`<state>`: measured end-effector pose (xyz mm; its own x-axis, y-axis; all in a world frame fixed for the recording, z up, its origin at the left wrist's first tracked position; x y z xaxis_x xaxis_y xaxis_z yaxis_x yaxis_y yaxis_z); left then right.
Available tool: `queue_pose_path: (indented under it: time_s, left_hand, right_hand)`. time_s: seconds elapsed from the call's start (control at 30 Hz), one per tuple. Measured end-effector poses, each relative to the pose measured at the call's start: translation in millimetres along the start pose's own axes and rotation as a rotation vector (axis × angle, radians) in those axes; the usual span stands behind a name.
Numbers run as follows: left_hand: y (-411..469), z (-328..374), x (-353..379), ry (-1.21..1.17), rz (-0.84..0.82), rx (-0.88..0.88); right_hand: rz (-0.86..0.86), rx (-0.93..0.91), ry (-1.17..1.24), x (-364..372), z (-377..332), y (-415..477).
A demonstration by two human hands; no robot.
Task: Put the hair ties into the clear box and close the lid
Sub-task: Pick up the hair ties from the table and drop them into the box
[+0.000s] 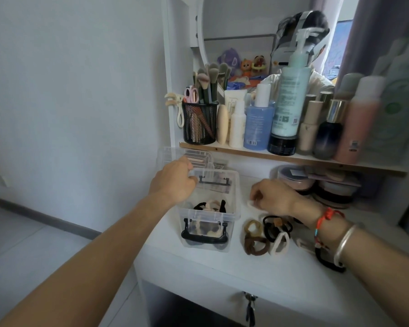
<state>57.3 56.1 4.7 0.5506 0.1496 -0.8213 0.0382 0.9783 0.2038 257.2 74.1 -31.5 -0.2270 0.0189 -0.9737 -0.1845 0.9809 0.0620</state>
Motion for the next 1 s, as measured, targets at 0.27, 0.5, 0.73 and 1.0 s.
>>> queue_pose_path:
  time_s: [0.27, 0.5, 0.73, 1.0]
  left_hand:
    - [-2, -3, -2, 0.037, 0.012, 0.006]
    - [-4, -8, -4, 0.027, 0.014, -0.013]
    - [-7, -9, -4, 0.048, 0.019, 0.0]
    - [-9, -9, -5, 0.07, 0.026, 0.008]
  right_hand:
    - [-0.353, -0.064, -0.029, 7, -24, -19]
    - [-0.199, -0.056, -0.084, -1, -25, -13]
    - [-0.248, -0.056, -0.178, 11, -22, -17]
    - [0.038, -0.092, -0.106, -10, -21, -15]
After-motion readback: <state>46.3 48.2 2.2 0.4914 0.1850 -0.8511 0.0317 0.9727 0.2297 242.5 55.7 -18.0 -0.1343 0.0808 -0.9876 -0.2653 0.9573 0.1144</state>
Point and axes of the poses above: each hand's wrist, its own y-axis towards the middle knuckle, its own x-axis out of the palm, z = x × y, the point moved 4 cm from there along y, towards the middle knuckle
